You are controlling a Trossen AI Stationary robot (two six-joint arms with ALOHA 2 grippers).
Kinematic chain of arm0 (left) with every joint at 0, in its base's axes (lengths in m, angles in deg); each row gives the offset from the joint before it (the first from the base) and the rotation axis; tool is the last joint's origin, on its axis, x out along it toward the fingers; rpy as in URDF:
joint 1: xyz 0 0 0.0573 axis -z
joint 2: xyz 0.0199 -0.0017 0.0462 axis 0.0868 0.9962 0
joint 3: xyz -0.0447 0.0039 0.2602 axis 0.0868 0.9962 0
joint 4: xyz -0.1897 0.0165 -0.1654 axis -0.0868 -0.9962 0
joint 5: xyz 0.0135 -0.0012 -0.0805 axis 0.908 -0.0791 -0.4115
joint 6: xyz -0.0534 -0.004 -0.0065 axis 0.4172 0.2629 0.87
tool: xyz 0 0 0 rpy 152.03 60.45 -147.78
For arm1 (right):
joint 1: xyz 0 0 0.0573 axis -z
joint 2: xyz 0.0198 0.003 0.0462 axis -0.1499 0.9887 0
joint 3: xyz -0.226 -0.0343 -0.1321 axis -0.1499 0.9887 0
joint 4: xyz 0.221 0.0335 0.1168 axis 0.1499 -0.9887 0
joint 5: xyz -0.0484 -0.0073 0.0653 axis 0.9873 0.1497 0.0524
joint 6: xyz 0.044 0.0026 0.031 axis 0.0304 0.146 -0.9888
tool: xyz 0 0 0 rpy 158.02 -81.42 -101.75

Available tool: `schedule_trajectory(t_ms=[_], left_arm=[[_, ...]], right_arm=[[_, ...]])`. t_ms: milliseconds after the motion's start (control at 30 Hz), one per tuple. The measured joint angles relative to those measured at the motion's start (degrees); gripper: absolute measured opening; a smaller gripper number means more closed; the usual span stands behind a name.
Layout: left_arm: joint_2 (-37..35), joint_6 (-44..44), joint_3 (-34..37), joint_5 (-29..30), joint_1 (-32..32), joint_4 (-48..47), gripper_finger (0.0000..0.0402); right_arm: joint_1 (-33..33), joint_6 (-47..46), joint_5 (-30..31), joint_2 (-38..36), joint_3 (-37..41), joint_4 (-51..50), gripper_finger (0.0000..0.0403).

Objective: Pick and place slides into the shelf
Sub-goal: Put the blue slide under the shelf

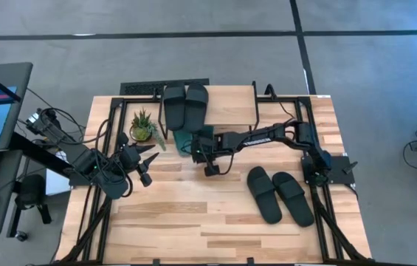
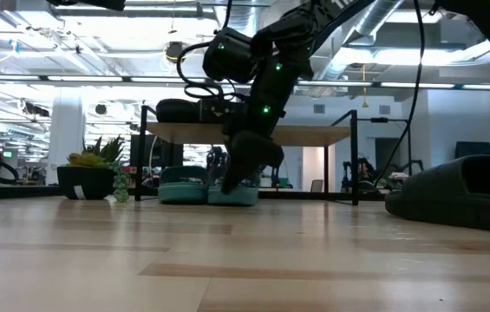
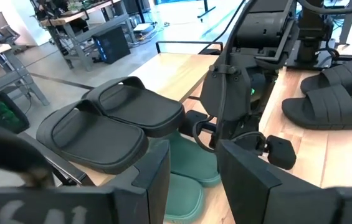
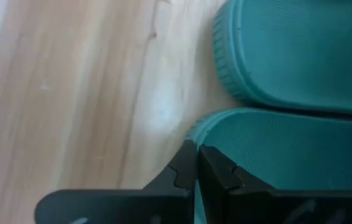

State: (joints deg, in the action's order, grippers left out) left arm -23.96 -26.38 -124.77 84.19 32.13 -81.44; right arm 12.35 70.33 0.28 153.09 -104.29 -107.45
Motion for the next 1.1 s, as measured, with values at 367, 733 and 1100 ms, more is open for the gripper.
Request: schedule_trajectory(t_ms=[367, 733, 1100], left_arm=[[0.00, 0.00, 0.00, 0.02, 0.00, -0.01, 0.0125], [0.00, 0.21, 0.00, 0.02, 0.00, 0.34, 0.0125], [0.00, 0.54, 0.00, 0.00, 0.00, 0.40, 0.0125]], right_arm=[[1.29, -1.47, 0.74, -0.06, -0.75, 0.83, 0.0000], [1.20, -1.03, 0.38, -0.06, -1.53, 0.57, 0.0000], [0.90, -1.83, -0.75, -0.06, -1.55, -2.61, 0.0000]])
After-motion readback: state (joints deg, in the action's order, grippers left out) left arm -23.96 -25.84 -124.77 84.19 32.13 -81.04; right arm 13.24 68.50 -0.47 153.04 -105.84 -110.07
